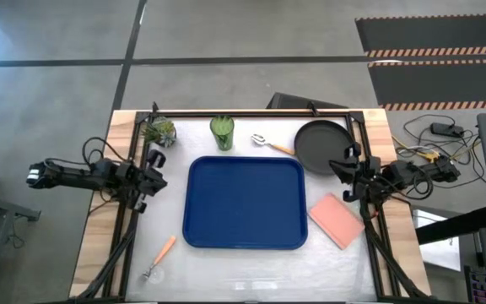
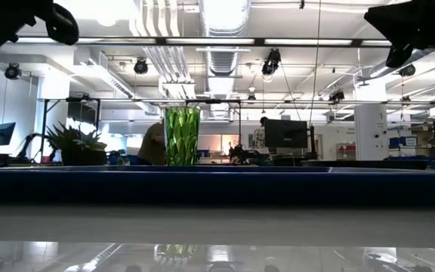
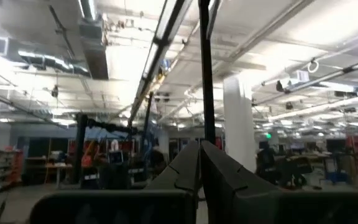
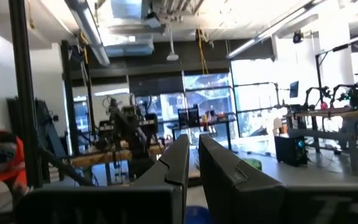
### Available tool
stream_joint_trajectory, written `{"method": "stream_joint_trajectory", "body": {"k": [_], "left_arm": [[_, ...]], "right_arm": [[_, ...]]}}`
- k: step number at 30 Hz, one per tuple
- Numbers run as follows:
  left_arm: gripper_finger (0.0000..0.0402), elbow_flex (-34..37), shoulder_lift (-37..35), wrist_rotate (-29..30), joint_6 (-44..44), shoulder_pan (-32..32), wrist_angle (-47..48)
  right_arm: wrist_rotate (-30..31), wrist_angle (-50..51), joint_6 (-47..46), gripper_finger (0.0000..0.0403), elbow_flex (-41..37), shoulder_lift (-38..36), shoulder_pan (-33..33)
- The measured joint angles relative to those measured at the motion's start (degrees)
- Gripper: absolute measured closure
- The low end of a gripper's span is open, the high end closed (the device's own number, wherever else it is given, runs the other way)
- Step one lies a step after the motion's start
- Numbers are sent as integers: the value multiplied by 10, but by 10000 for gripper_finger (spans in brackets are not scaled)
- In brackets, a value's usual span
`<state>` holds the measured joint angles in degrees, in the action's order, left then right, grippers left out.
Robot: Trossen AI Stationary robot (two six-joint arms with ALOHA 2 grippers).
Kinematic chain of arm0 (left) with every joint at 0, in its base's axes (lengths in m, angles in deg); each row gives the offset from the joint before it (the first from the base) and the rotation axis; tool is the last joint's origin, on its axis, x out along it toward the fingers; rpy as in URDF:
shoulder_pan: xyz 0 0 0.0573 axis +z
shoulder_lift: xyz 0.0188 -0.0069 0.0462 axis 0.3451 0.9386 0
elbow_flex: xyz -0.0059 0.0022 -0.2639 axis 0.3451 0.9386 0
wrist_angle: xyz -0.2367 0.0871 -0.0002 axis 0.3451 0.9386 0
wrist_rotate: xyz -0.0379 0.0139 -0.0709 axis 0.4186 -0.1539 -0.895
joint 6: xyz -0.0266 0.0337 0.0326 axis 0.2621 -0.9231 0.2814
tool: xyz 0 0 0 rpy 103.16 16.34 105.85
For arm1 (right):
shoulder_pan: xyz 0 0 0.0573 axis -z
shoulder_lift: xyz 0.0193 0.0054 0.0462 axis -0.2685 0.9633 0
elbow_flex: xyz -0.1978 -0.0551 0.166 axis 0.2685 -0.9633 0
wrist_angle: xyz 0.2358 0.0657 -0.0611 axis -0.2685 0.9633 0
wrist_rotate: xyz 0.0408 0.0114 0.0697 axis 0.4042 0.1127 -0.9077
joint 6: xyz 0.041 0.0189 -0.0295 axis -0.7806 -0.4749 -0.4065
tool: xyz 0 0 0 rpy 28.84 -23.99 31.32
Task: Pick and place plate/cup/fork/spoon on tray
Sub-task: Put the cup on the blue tray
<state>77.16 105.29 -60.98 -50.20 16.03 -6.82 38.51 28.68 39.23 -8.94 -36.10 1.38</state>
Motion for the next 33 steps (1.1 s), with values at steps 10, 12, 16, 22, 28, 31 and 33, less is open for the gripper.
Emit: {"method": "stream_joint_trajectory", "body": {"k": [10, 12, 16, 22, 28, 31, 33], "left_arm": [[402, -65, 85, 82, -29, 0, -31], [402, -87, 117, 99, -29, 0, -35], [402, -128, 186, 148, -29, 0, -35], [402, -184, 270, 206, -28, 0, 0], [402, -263, 335, 269, -28, 5, 119], [402, -302, 349, 276, -26, 15, 193], [402, -327, 354, 276, -10, 25, 244]], "right_arm": [[-2, -116, 53, 376, 0, 73, 0], [-2, -154, 65, 376, 0, 105, 0], [-1, -222, 82, 376, 0, 170, 0], [4, -257, 63, 376, 4, 222, 0], [19, -257, 70, 376, 40, 249, 0], [19, -245, 81, 376, 65, 264, 0], [20, -212, 84, 376, 86, 272, 0]]}}
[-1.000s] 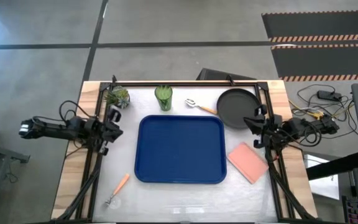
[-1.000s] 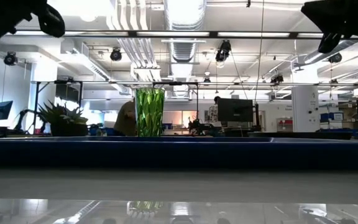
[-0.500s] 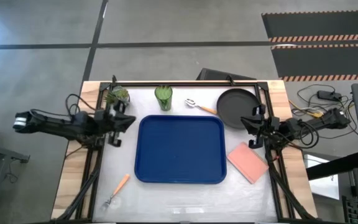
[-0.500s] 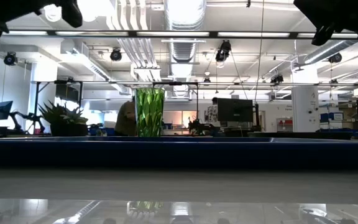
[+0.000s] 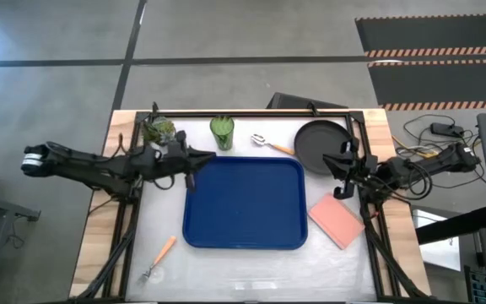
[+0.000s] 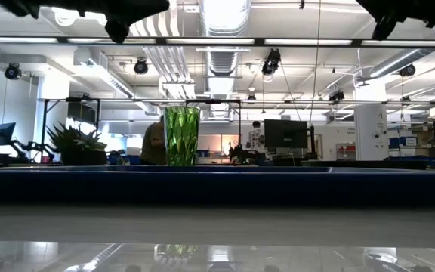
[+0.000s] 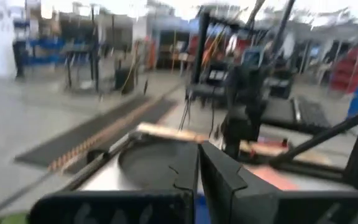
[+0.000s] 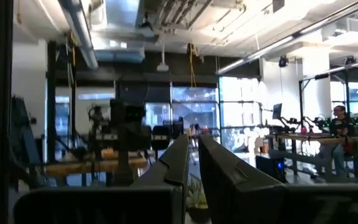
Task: Pick and place plate/cup/fork/spoon on tray
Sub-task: Put the cup on the blue tray
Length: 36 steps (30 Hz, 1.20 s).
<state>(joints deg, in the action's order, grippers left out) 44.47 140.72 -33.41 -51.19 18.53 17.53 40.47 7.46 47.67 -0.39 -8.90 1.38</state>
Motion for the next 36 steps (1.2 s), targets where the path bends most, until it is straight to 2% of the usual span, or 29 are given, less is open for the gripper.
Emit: {"method": "stream_joint_trajectory", "body": {"k": [5, 8, 12, 16, 22, 25, 29, 34, 36], "left_arm": [[402, -66, 3, 0, 55, 34, 171], [402, -93, 8, 1, 72, 47, 237], [402, -124, 23, 0, 72, 56, 262], [402, -174, 55, -3, 57, 76, 289], [402, -318, 131, -52, 22, 149, 466], [402, -353, 164, -106, -3, 181, 527], [402, -366, 197, -178, -48, 220, 567], [402, -399, 237, -191, -58, 264, 577], [401, -413, 255, -212, -75, 274, 578]], "right_arm": [[29, 133, 4, 376, 59, 4, 0], [56, 215, 3, 376, 93, 4, 0], [95, 327, -22, 376, 129, 4, 0], [101, 403, -63, 376, 143, 4, 0], [100, 426, -79, 376, 137, 1, 0], [100, 423, -69, 376, 137, 0, 0], [105, 424, -36, 376, 139, 0, 0], [115, 422, -17, 376, 150, -5, 0], [115, 420, -10, 376, 152, -6, 0]]}}
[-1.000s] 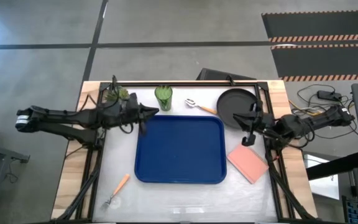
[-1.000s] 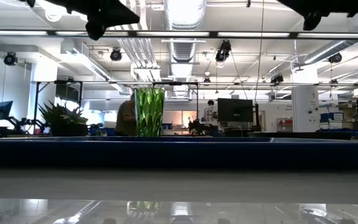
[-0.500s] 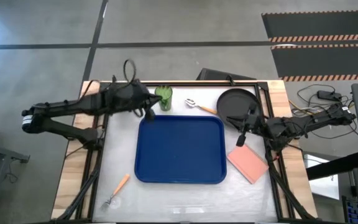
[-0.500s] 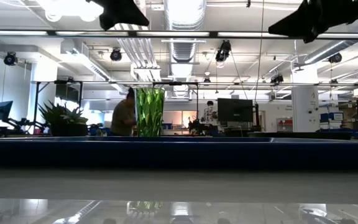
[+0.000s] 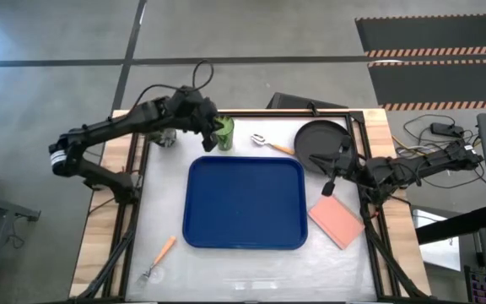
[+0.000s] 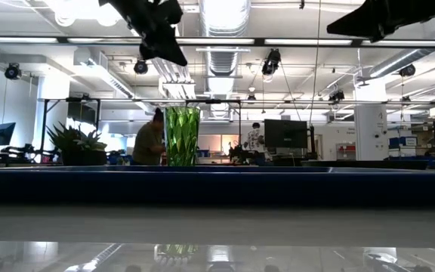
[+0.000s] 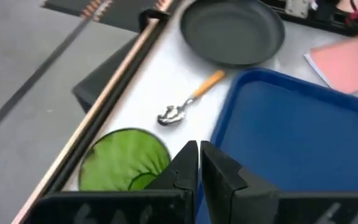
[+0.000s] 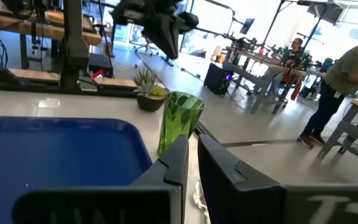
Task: Pick and place plate/cup/fork/spoon on tray
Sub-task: Put the cup on the blue tray
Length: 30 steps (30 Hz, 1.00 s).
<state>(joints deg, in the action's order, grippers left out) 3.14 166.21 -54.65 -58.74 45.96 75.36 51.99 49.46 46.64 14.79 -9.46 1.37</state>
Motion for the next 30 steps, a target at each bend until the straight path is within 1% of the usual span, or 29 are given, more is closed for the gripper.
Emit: {"method": "stream_joint_trajectory", "body": {"k": [3, 6, 9, 14, 17, 20, 24, 30], "left_arm": [[392, -30, 30, -27, -33, 9, 19], [362, -61, 53, -30, -68, 15, 71], [314, -69, 67, -29, -91, 15, 80], [224, -57, 71, -29, -124, 15, 82], [186, -51, 69, -17, -148, 15, 88], [172, -49, 67, -18, -167, 15, 87], [170, -35, 70, -18, -171, 15, 78], [169, 9, 76, -18, -171, 16, 17]], "right_arm": [[0, 2, 3, 376, 0, -2, 0], [0, 2, 4, 376, 0, -3, 0], [0, 3, 7, 376, 0, -2, 0], [0, 3, 9, 376, 0, -2, 0], [0, 3, 15, 376, 0, -2, 0], [0, 3, 20, 376, 0, -2, 0], [0, 3, 23, 376, 0, -2, 0], [0, 3, 23, 376, 0, -2, 0]]}}
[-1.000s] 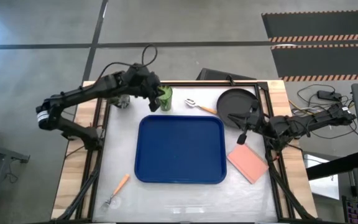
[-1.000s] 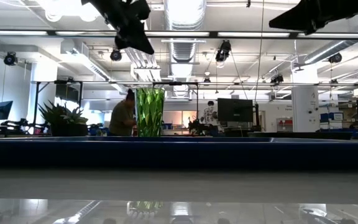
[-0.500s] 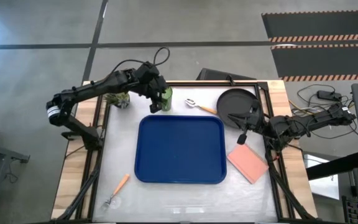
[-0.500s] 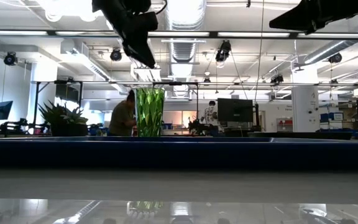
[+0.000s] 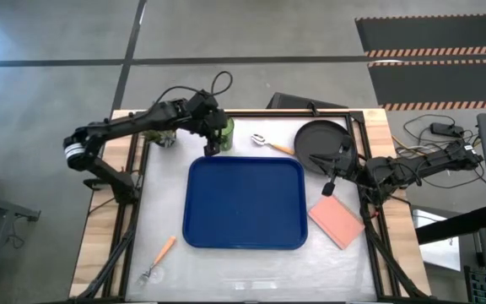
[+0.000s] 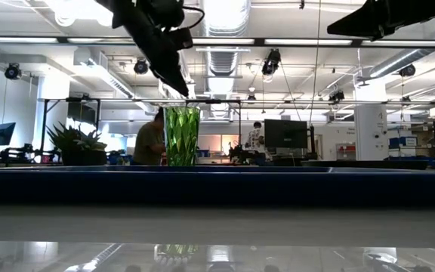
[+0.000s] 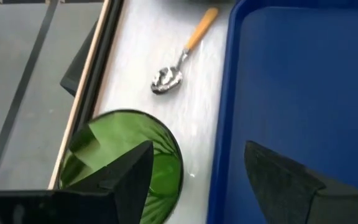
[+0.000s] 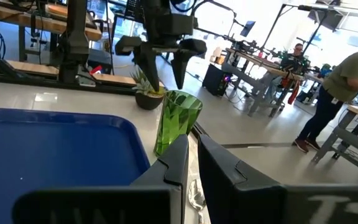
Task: Pick and place plate/cup/fork/spoon on tray
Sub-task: Put the cup on the blue tray
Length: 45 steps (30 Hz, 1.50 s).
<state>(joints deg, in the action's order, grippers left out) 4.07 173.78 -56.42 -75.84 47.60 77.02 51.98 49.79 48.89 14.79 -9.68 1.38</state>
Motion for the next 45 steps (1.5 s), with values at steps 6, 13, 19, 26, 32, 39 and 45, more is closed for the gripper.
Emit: {"method": "stream_joint_trajectory", "body": {"k": [6, 13, 19, 26, 32, 39, 45], "left_arm": [[169, 37, 14, 17, -1, 0, -48], [196, 38, 32, 54, -2, 0, -48], [266, 51, 32, 67, 1, 0, -46], [365, 62, 32, 74, 2, 0, -46], [395, 55, 26, 84, -9, 0, -44], [398, 45, -35, 116, -15, -9, -37], [399, 40, -109, 116, 8, -50, -2]], "right_arm": [[0, 0, 0, 376, 0, 0, 0], [0, 0, 1, 376, 0, 0, 0], [0, 0, 2, 376, 0, 0, 0], [0, 0, 2, 376, 0, 0, 0], [0, 0, 2, 376, 0, 0, 0], [0, 0, 6, 376, 0, 0, 0], [0, -1, 8, 376, 0, 0, 0]]}}
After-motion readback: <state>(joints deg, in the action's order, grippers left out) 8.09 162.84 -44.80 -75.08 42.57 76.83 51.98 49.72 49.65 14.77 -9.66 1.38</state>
